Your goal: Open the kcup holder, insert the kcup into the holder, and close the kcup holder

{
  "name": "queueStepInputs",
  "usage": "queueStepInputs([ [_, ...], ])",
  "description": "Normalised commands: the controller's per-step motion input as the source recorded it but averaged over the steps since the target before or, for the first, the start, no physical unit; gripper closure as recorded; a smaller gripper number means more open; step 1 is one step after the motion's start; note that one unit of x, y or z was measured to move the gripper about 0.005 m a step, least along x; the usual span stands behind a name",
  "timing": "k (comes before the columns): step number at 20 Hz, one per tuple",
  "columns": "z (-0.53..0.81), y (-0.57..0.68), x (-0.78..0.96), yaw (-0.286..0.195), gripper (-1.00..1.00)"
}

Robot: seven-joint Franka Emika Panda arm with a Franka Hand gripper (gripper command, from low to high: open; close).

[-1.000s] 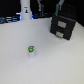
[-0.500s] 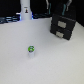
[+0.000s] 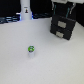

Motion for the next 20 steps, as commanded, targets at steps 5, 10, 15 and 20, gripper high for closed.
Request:
queueStepInputs([
  [5,-0.28,0.59,-0.37,-0.139,-1.0],
  [10,-0.38,0.39,-0.29,-0.152,-1.0],
  [15,-0.44,0.24,-0.3,-0.171,-1.0],
  [20,-0.44,0.08,-0.42,-0.067,-1.0],
])
